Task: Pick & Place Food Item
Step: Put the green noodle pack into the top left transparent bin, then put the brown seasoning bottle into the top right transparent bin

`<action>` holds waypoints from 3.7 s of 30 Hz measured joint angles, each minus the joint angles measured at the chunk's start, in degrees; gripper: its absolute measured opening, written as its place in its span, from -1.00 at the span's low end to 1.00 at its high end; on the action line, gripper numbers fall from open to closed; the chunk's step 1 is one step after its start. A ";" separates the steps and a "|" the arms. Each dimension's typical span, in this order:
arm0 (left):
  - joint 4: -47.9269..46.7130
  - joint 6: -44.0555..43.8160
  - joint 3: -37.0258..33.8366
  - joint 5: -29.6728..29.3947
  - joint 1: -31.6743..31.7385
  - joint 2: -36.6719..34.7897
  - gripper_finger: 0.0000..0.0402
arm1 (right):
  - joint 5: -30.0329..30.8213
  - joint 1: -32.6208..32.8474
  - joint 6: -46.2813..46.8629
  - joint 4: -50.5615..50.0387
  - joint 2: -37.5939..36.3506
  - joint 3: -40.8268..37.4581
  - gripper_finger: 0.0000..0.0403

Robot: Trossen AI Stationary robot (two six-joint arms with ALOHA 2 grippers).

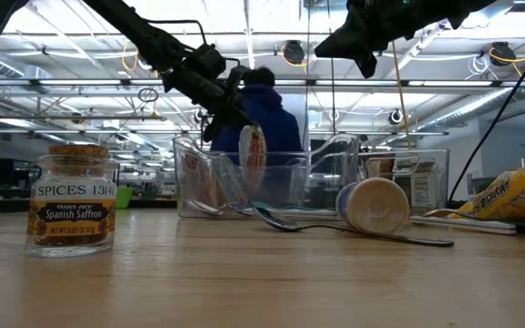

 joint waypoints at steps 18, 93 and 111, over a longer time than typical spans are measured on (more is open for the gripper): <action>-8.08 3.60 0.00 -7.31 -0.04 0.00 -1.00 | 0.00 0.00 0.02 0.02 0.00 0.00 -1.00; -10.72 -0.83 0.04 -3.89 -4.25 -31.98 0.00 | 0.01 0.02 9.86 1.46 -0.02 0.02 -0.74; -11.11 -1.91 0.04 -11.13 -35.09 -36.14 0.00 | 0.17 0.02 19.54 4.37 0.00 0.02 0.26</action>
